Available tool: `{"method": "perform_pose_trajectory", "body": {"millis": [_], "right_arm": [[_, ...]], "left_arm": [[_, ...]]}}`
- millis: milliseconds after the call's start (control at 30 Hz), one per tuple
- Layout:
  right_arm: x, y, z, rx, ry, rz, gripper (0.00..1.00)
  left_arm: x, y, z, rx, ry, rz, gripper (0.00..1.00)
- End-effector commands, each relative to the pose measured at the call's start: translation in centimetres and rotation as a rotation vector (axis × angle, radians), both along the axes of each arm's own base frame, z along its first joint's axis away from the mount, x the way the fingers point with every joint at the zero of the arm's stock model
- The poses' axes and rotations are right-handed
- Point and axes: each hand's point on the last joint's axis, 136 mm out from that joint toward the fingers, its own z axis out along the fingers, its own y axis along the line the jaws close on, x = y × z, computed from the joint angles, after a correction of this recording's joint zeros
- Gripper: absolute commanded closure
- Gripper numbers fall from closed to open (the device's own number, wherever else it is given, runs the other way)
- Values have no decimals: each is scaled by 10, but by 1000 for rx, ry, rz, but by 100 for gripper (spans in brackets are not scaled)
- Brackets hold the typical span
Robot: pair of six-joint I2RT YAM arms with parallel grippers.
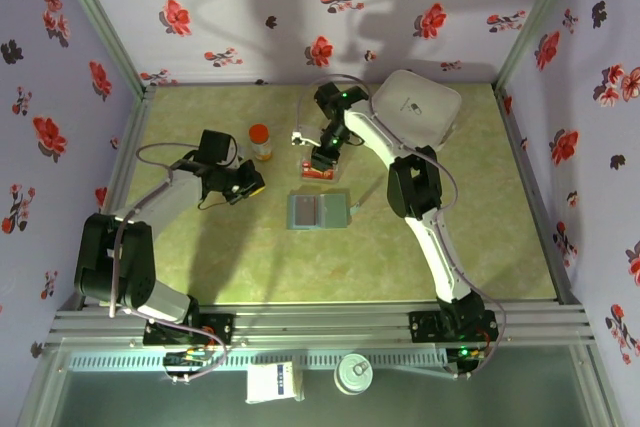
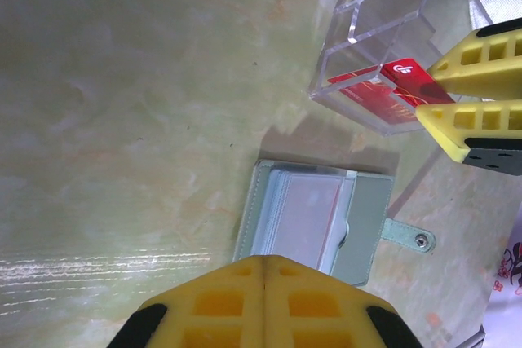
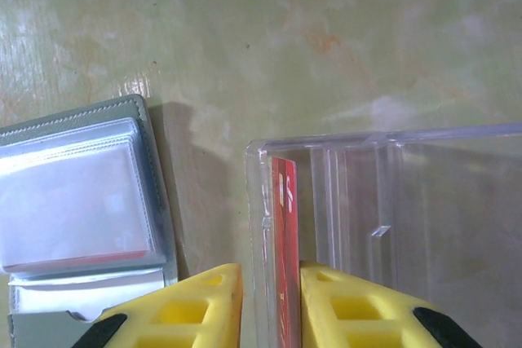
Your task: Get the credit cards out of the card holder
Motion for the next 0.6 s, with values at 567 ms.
{"method": "perform_pose_trajectory", "body": {"millis": [567], "right_arm": [[36, -13, 66, 138, -130, -469, 78]], "left_arm": [[-1, -29, -12, -48, 23, -68, 99]]}}
